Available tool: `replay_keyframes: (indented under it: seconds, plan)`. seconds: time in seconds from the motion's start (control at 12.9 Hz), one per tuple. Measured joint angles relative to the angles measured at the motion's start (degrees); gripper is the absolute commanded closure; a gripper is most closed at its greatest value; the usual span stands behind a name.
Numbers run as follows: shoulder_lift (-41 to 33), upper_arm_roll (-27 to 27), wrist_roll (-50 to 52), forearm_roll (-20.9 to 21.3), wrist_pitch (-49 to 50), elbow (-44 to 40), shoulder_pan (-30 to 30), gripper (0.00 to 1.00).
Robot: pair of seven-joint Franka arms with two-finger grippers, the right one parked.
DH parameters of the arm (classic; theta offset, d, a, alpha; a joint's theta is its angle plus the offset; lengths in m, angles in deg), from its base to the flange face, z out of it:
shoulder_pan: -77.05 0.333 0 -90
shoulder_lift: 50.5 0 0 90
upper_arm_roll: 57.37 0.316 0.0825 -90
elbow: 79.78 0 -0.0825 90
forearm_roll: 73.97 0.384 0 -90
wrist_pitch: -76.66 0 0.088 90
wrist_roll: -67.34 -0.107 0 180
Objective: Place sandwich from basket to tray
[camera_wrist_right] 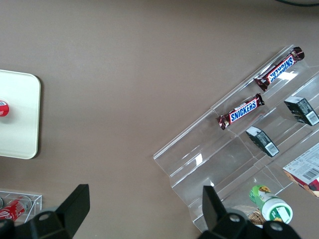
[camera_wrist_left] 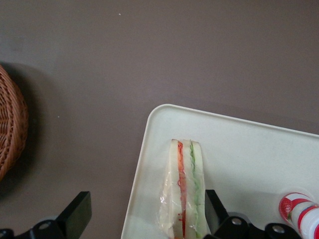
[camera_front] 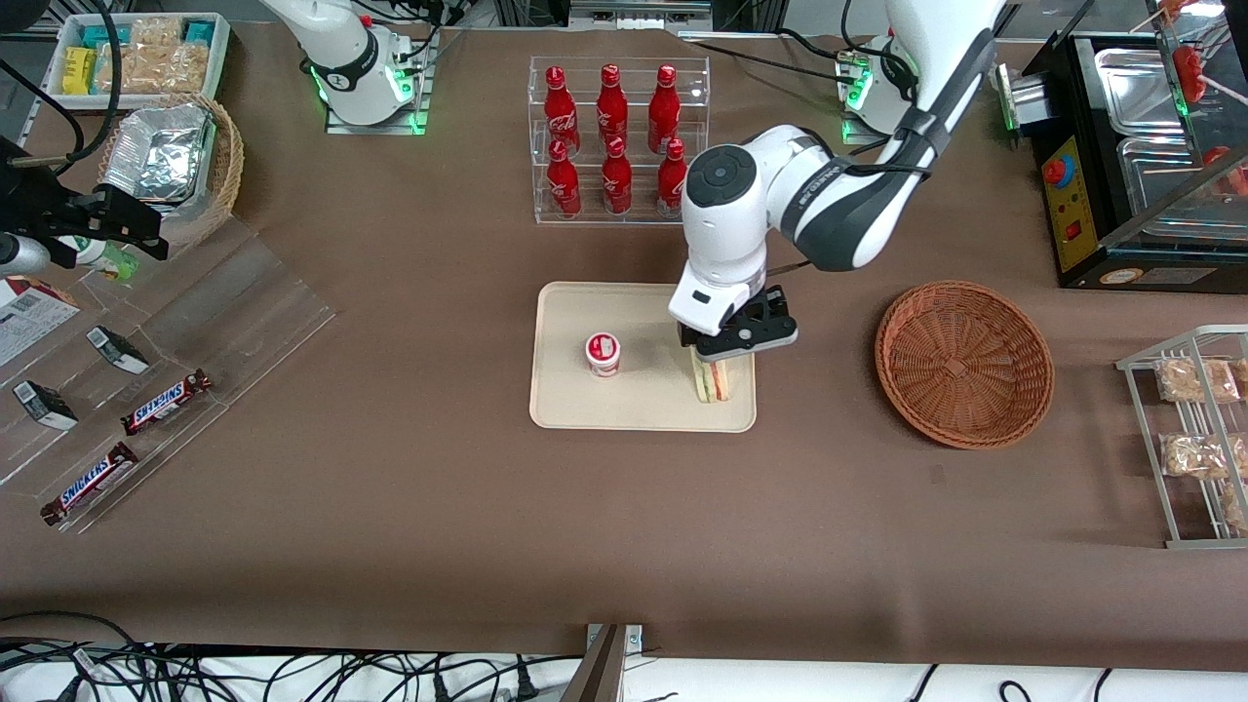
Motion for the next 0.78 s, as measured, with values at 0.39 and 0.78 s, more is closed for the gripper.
replay_keyframes:
  seconds: [0.39, 0.78]
  plan:
    - [-0.4, 0.2, -22.06, -10.8, 13.95, -11.9, 9.78, 0.0]
    - [-0.77, 3.71, -35.46, -14.72, 21.87, -18.47, 13.25, 0.0]
